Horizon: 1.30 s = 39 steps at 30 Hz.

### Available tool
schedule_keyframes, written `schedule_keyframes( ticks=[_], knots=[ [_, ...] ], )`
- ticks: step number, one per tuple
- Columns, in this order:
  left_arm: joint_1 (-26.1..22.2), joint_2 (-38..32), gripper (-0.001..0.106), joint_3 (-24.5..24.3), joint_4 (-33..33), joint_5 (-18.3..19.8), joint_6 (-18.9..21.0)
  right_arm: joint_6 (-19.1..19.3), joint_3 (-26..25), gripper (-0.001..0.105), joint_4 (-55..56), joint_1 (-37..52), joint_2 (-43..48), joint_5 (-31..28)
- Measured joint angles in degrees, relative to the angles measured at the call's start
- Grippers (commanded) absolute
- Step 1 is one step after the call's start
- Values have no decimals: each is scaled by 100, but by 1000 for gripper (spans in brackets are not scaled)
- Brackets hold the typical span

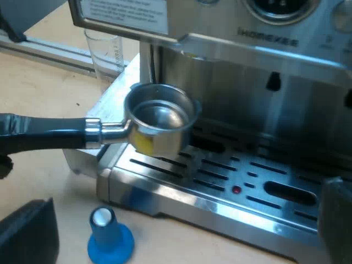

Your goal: Put the handle in the coffee machine

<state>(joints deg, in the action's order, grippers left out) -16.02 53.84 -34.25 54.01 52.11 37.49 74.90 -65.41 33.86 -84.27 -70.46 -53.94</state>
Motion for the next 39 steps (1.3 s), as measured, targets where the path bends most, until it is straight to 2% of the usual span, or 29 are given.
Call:
schedule_keyframes(
  ticks=[11,12,14,21,23,25,27,35,39],
  knots=[
    [0,288,0,0,0,77,0,-15,0,97,-959,0,-715,-498],
    [0,642,0,0,-67,67,0,214,0,97,-1368,0,-897,-532],
    [0,718,0,0,-120,62,0,362,0,97,-1591,0,-1036,-560],
    [14,728,0,-14,-291,62,0,955,0,97,-2504,0,-1407,-871],
    [50,728,0,-66,-348,62,0,1246,0,97,-2969,0,-1575,-872],
    [107,728,0,-102,-423,62,0,1346,0,97,-3106,0,-1668,-886],
    [196,728,0,-115,-501,62,26,1423,0,97,-3498,26,-1836,-1162],
    [452,728,0,-145,-1004,151,660,1433,0,97,-3814,184,-1984,-1231],
    [452,990,0,-170,-1450,237,1093,1433,0,97,-3883,184,-1984,-1231]
  ],
)
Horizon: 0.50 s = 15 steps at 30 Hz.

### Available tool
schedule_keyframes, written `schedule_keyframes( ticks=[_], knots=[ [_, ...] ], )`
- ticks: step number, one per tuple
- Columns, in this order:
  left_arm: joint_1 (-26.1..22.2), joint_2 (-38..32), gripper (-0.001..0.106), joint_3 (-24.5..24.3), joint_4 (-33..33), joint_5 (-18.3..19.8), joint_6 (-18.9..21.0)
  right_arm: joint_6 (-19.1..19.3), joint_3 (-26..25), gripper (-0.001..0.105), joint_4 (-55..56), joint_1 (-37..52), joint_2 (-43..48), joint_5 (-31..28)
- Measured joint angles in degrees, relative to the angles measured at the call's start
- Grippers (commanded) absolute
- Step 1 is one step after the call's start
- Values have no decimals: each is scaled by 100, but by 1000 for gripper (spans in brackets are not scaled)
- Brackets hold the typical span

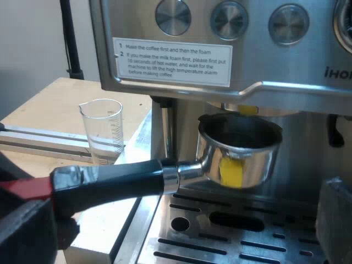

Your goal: Put the handle in the coffee machine

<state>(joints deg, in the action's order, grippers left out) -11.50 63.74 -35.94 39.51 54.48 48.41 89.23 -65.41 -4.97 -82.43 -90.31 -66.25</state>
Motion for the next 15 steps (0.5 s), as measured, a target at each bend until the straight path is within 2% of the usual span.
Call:
schedule_keyframes(
  ticks=[5,15],
  knots=[
    [0,321,0,-80,-83,53,71,0,0,97,3,0,0,0],
    [167,461,0,-575,-231,3,77,0,0,97,3,0,0,0]
  ],
)
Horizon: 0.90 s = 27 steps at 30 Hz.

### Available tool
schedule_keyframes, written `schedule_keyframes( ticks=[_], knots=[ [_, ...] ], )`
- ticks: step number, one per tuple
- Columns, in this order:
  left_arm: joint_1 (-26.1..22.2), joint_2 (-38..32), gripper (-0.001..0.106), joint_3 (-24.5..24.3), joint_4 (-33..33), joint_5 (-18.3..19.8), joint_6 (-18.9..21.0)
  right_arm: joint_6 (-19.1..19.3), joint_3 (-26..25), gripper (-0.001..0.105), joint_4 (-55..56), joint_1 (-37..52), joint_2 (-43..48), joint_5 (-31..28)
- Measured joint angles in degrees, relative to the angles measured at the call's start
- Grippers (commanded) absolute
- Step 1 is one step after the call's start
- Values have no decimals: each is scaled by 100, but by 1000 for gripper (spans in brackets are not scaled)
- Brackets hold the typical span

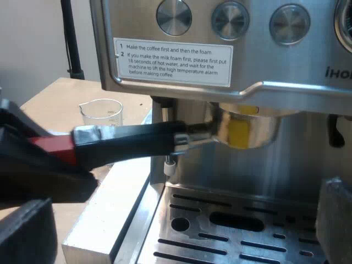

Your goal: Put the handle in the coffee machine

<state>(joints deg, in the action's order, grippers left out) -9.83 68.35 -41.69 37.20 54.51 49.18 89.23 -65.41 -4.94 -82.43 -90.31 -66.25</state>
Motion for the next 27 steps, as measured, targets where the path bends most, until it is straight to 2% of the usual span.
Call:
schedule_keyframes(
  ticks=[5,12,27],
  knots=[
    [325,59,0,-116,0,-68,9,0,0,97,0,0,0,9],
    [327,59,0,-116,-140,-137,190,0,0,97,66,0,0,9],
    [327,59,0,-116,-147,-171,208,0,0,97,78,0,0,9]
  ],
)
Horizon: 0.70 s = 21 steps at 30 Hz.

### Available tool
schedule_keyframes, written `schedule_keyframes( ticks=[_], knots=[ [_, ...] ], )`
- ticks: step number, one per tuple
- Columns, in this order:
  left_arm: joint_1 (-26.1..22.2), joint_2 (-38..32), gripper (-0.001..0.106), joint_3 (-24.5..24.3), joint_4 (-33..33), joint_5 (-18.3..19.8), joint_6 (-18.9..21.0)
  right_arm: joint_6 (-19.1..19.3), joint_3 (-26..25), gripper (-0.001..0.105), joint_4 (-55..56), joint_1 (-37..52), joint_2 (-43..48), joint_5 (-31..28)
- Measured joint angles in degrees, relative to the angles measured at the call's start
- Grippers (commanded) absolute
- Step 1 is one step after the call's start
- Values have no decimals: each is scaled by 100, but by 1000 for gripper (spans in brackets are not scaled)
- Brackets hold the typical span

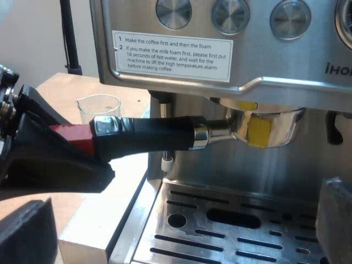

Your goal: Put the handle in the coffee machine

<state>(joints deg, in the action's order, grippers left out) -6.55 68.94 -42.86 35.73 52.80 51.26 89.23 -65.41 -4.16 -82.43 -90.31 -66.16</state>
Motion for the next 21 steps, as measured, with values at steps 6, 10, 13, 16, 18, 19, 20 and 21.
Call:
schedule_keyframes(
  ticks=[6,10,13,16,18,19,20,21],
  knots=[
    [0,0,0,0,0,-13,20,0,0,97,0,0,0,0],
    [-50,0,0,0,-7,-12,20,0,0,97,0,0,0,0],
    [-76,0,0,-11,-24,-12,32,0,0,97,0,0,0,0],
    [-76,0,0,-12,-24,-12,33,0,0,97,0,0,0,0],
    [-76,0,0,-12,-24,-12,33,0,0,97,0,0,0,0],
    [-76,0,0,-12,-24,-12,33,0,0,97,0,0,0,0],
    [-76,0,0,-12,-24,-12,33,0,0,97,0,0,0,0],
    [-76,0,0,-12,-24,-12,33,0,0,97,0,0,0,0]
  ],
)
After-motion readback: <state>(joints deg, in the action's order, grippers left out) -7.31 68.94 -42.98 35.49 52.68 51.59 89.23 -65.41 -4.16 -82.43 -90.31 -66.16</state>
